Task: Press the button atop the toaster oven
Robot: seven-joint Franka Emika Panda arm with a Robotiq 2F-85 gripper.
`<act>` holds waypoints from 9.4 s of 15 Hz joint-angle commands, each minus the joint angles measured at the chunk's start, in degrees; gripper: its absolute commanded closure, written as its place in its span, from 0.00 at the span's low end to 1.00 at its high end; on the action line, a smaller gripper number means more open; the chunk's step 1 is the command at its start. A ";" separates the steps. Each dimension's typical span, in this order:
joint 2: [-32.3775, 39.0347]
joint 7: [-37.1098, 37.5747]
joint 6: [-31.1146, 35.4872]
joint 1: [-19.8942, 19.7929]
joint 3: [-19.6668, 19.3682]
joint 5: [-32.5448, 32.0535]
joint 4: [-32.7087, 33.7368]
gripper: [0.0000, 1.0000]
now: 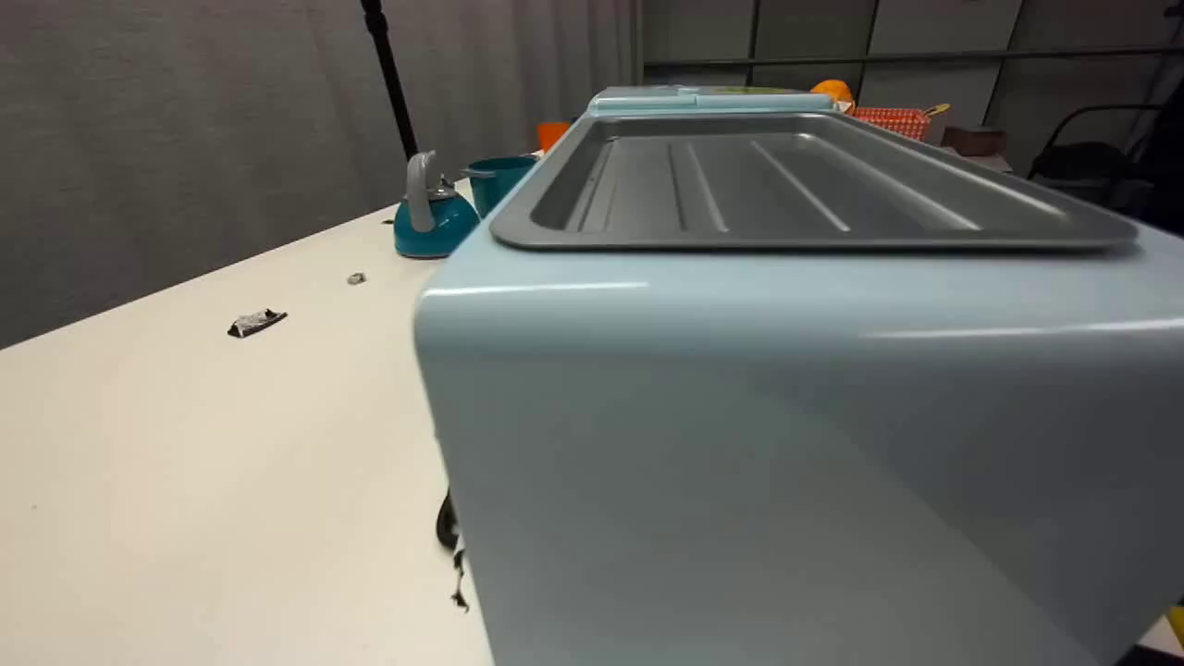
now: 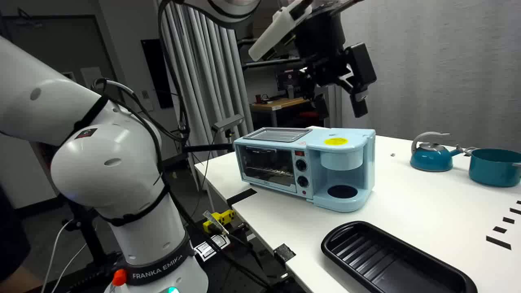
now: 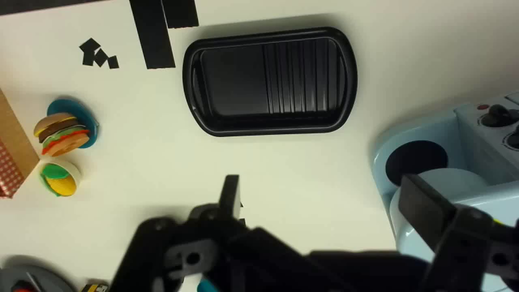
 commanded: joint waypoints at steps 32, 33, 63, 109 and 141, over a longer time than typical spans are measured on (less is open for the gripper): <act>0.02 0.07 -0.21 0.14 -0.08 -0.04 0.14 0.00; 0.14 0.30 0.14 0.29 -0.13 0.32 0.19 0.00; 13.35 -1.18 -11.81 12.27 5.87 12.50 10.50 0.00; 38.47 -2.47 -1.09 13.88 9.39 13.84 29.69 0.71; 41.40 -2.54 4.05 13.99 10.02 15.58 23.15 1.00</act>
